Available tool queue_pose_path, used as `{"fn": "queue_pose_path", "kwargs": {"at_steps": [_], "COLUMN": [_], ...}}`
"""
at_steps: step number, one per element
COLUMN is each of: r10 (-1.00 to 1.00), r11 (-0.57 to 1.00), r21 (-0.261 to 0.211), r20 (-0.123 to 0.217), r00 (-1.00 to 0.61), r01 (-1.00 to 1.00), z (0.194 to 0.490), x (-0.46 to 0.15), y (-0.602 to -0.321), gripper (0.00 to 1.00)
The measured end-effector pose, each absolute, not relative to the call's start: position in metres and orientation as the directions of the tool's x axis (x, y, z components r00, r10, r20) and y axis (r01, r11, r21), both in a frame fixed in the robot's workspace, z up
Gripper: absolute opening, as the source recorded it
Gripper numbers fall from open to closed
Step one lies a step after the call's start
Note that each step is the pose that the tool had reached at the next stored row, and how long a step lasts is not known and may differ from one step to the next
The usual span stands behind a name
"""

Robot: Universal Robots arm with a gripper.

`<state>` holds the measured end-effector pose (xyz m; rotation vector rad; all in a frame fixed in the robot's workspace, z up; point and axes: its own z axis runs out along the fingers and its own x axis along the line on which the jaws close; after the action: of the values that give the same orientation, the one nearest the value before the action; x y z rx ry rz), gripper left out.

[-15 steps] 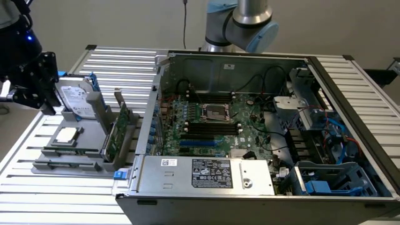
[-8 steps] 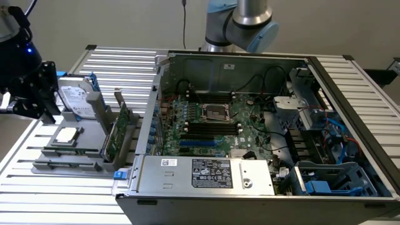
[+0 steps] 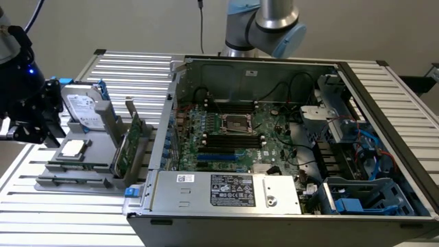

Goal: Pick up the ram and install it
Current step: 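Pick up the ram and move it above insertion slot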

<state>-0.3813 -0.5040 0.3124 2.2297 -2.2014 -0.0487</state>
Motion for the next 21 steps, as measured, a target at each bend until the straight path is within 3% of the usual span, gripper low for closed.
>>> {"fn": "queue_pose_path", "kwargs": {"at_steps": [21], "r10": [-0.999], "r11": [-0.024], "r21": [0.028], "r20": [-0.025], "r00": [0.024], "r01": [-0.999], "z": [0.274], "x": [-0.381], "y": [-0.533], "gripper": [0.31]}}
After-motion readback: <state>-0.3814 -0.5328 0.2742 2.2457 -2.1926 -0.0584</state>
